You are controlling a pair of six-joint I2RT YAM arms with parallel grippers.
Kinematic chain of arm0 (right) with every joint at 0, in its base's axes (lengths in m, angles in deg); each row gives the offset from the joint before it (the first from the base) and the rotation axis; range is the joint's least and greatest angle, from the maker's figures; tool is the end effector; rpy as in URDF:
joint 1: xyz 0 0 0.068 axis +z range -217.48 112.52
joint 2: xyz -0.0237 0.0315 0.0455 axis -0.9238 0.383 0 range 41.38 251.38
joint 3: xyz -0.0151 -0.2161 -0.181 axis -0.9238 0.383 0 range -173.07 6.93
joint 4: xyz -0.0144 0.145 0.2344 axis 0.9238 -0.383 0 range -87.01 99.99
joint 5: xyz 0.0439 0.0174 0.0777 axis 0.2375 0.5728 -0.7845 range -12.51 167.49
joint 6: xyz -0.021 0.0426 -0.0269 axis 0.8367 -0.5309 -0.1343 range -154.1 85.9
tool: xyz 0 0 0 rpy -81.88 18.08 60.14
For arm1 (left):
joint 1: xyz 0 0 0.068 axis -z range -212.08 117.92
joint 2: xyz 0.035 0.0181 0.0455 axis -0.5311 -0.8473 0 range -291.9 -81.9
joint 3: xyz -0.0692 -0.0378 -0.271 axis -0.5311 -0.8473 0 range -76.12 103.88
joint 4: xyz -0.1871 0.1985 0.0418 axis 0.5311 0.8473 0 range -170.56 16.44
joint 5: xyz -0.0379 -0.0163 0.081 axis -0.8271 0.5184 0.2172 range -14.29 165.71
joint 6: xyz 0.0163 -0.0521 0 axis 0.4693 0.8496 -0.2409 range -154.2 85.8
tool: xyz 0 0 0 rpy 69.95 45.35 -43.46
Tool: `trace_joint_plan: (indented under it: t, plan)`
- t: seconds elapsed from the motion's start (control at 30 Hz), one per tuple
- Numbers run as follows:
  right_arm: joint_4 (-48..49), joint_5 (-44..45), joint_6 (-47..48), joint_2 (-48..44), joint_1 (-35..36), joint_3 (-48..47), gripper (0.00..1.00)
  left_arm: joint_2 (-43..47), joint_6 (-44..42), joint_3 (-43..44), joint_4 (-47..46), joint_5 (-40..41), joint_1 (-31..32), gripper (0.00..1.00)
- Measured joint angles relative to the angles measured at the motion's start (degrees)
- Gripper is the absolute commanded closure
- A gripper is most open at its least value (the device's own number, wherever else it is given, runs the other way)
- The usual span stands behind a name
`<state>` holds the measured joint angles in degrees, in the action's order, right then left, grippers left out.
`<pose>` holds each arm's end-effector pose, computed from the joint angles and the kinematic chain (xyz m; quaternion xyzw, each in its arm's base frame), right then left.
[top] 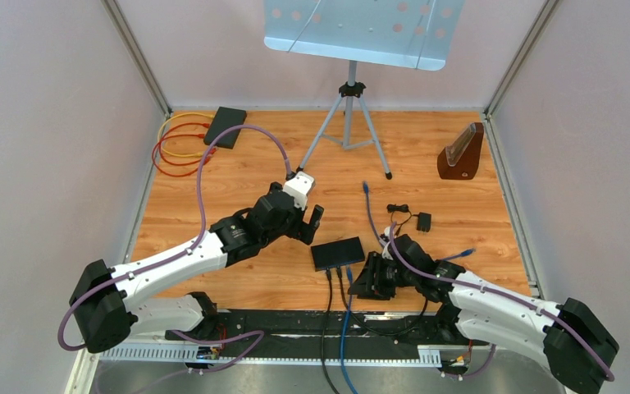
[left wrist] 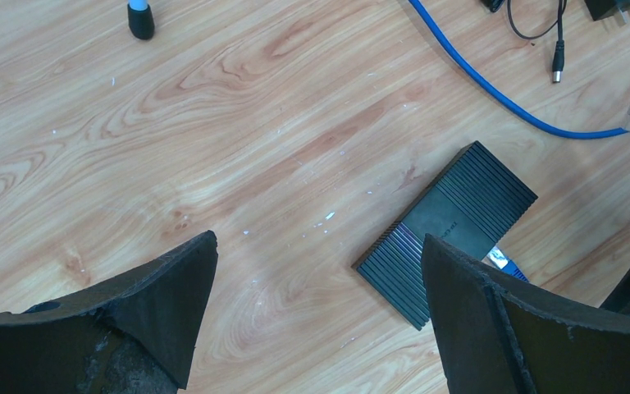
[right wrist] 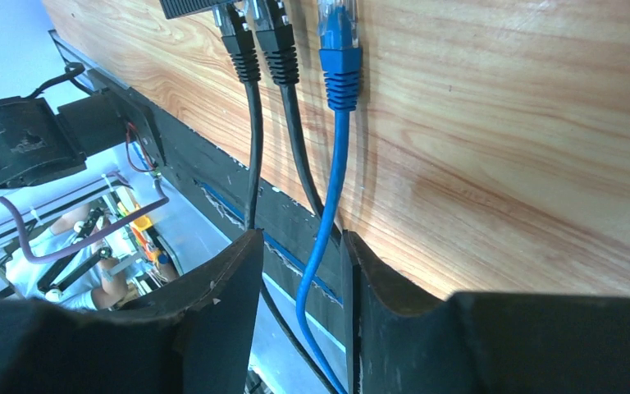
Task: Pull the plug from the switch port
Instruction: Pick up the connector from the center of the board.
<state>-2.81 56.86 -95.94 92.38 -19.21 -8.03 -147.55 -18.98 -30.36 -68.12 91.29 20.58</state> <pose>0.1000 0.1317 0.1401 0.0463 0.9220 0.3795 0.0607 0.1684 -0.2046 0.2723 0.2166 0.8430 -0.1682 0.4627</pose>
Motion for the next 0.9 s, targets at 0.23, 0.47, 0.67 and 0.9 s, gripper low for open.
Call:
trace_joint_plan:
  t: [0.23,0.47,0.67,0.9]
  plan:
    - [2.4,-0.3,-1.3,4.2,0.0,0.4,0.63,-0.1,0.5,-0.2,0.0,-0.1,-0.2,0.0]
    - [6.8,-2.0,-1.5,12.3,0.4,-0.3,0.7,-0.1,0.6,-0.2,0.0,-0.2,-0.2,0.0]
    - [7.2,-1.4,-1.4,12.6,0.4,-0.4,0.91,-0.1,0.6,-0.3,0.1,-0.1,-0.2,0.0]
    - [5.7,-0.8,-1.4,6.1,0.4,-0.4,1.0,-0.9,0.6,-0.3,0.1,-0.1,-0.2,0.0]
